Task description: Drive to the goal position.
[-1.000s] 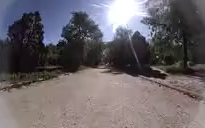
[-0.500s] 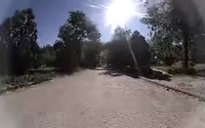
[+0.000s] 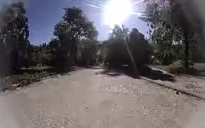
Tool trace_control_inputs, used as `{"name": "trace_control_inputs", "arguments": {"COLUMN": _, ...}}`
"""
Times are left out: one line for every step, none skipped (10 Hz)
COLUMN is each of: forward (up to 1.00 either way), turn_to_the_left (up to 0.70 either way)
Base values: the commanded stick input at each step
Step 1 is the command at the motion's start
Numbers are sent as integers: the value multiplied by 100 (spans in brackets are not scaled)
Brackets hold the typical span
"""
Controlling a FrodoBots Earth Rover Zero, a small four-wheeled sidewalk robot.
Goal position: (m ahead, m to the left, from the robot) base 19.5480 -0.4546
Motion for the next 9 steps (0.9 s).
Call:
{"name": "trace_control_inputs", "arguments": {"forward": 100, "turn_to_the_left": 5}}
{"name": "trace_control_inputs", "arguments": {"forward": 100, "turn_to_the_left": 5}}
{"name": "trace_control_inputs", "arguments": {"forward": 100, "turn_to_the_left": 5}}
{"name": "trace_control_inputs", "arguments": {"forward": 100, "turn_to_the_left": 5}}
{"name": "trace_control_inputs", "arguments": {"forward": 100, "turn_to_the_left": 5}}
{"name": "trace_control_inputs", "arguments": {"forward": 100, "turn_to_the_left": 5}}
{"name": "trace_control_inputs", "arguments": {"forward": 100, "turn_to_the_left": 5}}
{"name": "trace_control_inputs", "arguments": {"forward": 100, "turn_to_the_left": 5}}
{"name": "trace_control_inputs", "arguments": {"forward": 100, "turn_to_the_left": 5}}
